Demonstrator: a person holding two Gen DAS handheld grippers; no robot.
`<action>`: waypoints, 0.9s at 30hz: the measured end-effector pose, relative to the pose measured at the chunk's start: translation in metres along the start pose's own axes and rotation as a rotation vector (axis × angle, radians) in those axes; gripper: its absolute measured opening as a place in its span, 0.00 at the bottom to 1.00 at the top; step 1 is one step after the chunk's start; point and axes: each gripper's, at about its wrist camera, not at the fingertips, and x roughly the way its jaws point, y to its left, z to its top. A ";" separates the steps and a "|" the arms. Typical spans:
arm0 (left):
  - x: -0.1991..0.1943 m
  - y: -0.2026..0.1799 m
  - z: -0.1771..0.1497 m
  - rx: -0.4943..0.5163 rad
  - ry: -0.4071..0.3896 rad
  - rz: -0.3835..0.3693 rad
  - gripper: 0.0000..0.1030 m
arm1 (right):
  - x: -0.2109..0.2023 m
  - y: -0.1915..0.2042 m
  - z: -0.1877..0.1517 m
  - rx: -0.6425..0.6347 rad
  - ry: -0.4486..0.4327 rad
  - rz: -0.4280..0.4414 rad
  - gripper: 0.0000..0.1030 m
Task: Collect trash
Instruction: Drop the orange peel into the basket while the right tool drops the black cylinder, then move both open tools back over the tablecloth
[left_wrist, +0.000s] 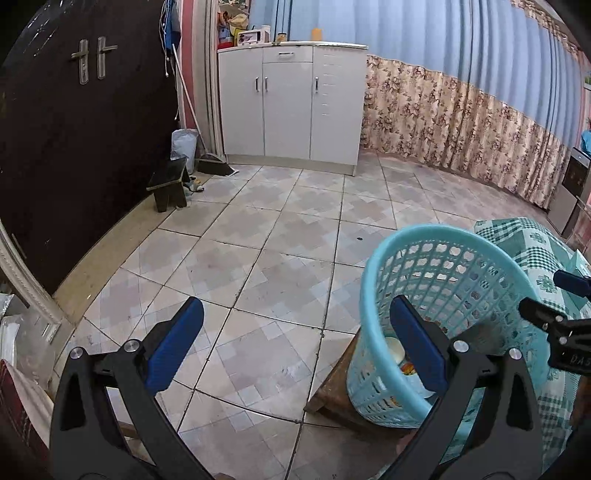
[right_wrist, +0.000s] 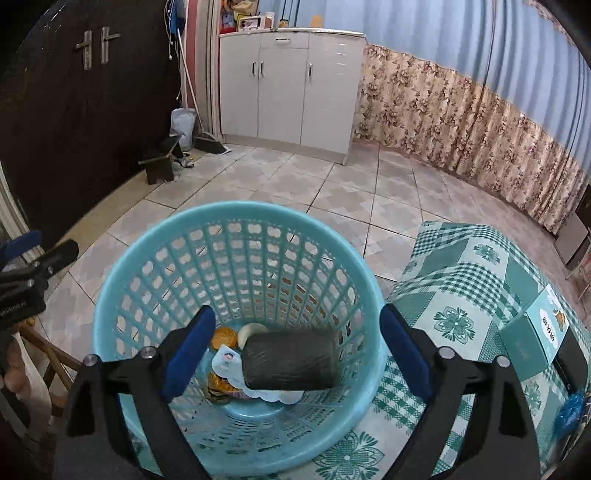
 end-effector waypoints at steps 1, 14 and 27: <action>-0.002 -0.004 0.000 0.003 -0.002 -0.005 0.95 | -0.001 -0.002 0.000 -0.006 0.004 -0.005 0.87; -0.050 -0.066 0.005 0.075 -0.046 -0.061 0.95 | -0.098 -0.093 -0.046 0.061 -0.097 -0.129 0.93; -0.094 -0.180 -0.023 0.187 -0.048 -0.208 0.95 | -0.188 -0.236 -0.159 0.253 -0.078 -0.364 0.94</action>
